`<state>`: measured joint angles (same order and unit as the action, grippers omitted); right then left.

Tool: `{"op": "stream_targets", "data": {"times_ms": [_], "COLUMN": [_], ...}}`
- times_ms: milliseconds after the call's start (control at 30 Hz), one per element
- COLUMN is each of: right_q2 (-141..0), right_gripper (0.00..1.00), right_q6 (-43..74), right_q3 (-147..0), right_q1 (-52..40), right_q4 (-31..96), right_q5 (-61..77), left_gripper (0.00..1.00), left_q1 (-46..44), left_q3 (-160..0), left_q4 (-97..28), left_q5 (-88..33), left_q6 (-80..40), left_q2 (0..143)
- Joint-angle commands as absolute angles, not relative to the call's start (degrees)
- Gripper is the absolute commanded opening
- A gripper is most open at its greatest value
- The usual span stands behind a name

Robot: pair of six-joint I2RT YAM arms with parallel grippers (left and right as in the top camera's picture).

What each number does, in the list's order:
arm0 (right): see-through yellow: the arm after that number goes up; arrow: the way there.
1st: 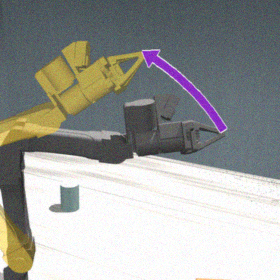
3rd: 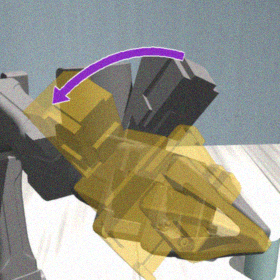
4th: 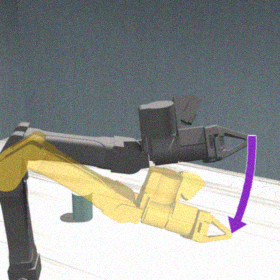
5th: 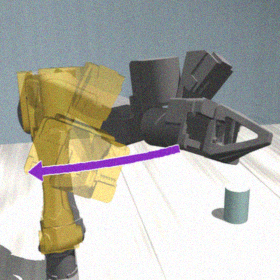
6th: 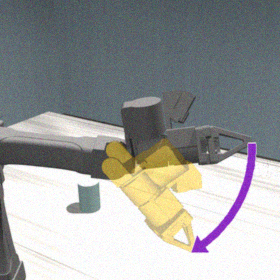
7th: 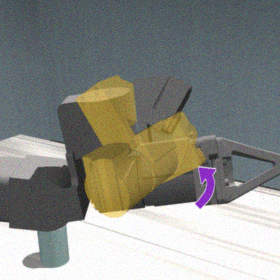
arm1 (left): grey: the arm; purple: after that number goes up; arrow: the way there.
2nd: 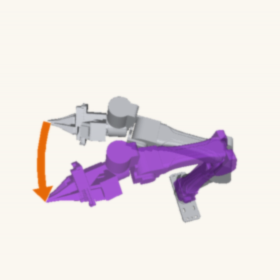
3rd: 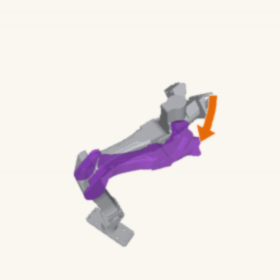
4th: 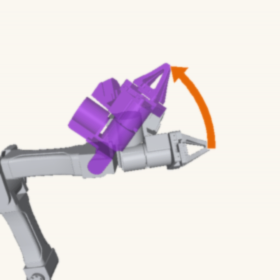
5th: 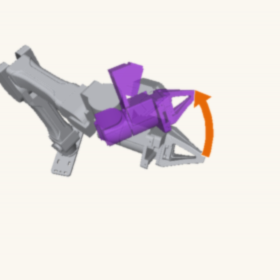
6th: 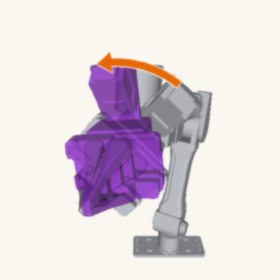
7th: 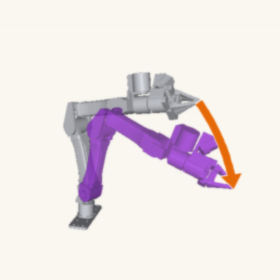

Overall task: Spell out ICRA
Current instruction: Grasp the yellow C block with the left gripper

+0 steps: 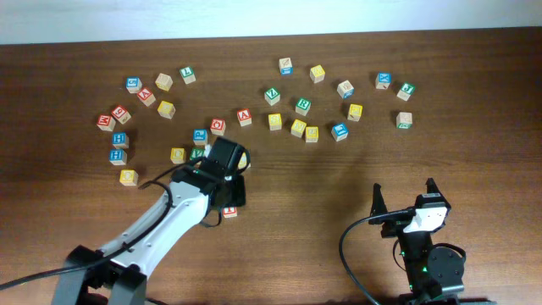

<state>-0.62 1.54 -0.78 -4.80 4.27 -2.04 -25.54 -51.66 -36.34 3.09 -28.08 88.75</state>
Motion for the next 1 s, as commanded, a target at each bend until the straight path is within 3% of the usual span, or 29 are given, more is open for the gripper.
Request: {"op": "stream_targets", "data": {"times_ms": [0, 67, 167, 233, 300, 467, 667, 733, 967], "right_q2": [-0.21, -0.21, -0.21, -0.21, -0.21, -0.21, -0.21, -0.21, -0.21], "right_gripper": [0.98, 0.98, 0.98, 0.98, 0.98, 0.98, 0.98, 0.98, 0.98], "right_q6": [1.72, 1.72, 1.72, 1.72, 1.72, 1.72, 1.72, 1.72, 1.74], "right_q3": [-0.32, -0.32, -0.32, -0.32, -0.32, -0.32, -0.32, -0.32, -0.32], "right_q1": [-4.47, -4.47, -4.47, -4.47, -4.47, -4.47, -4.47, -4.47, -4.47], "right_q4": [4.51, 4.51, 4.51, 4.51, 4.51, 4.51, 4.51, 4.51, 4.51], "right_q5": [-2.11, -2.11, -2.11, -2.11, -2.11, -2.11, -2.11, -2.11, -2.11], "left_gripper": [0.5, 0.55, 0.61, 0.57, 0.66, 0.68, 0.61, 0.49, 0.35], "left_q1": [-25.71, -25.71, -25.71, -25.71, -25.71, -25.74, -25.74, -25.74, -25.85], "left_q3": [-59.07, -60.2, -60.2, -60.38, -63.72, -65.25, -65.25, -65.25, -65.25], "left_q4": [-35.42, -29.45, -23.44, -20.03, -21.71, -25.26, -23.66, -23.62, -23.59], "left_q5": [5.93, 5.82, 5.87, 6.09, 6.07, 12.49, 12.25, 12.03, 10.52], "left_q6": [-26.39, -22.65, -34.83, -35.44, -35.81, -44.34, -45.87, -45.84, -45.82], "left_q2": [89.12, 89.14, 91.2, 94.54, 99.57, 105.43, 108.47, 108.9, 108.97]}}
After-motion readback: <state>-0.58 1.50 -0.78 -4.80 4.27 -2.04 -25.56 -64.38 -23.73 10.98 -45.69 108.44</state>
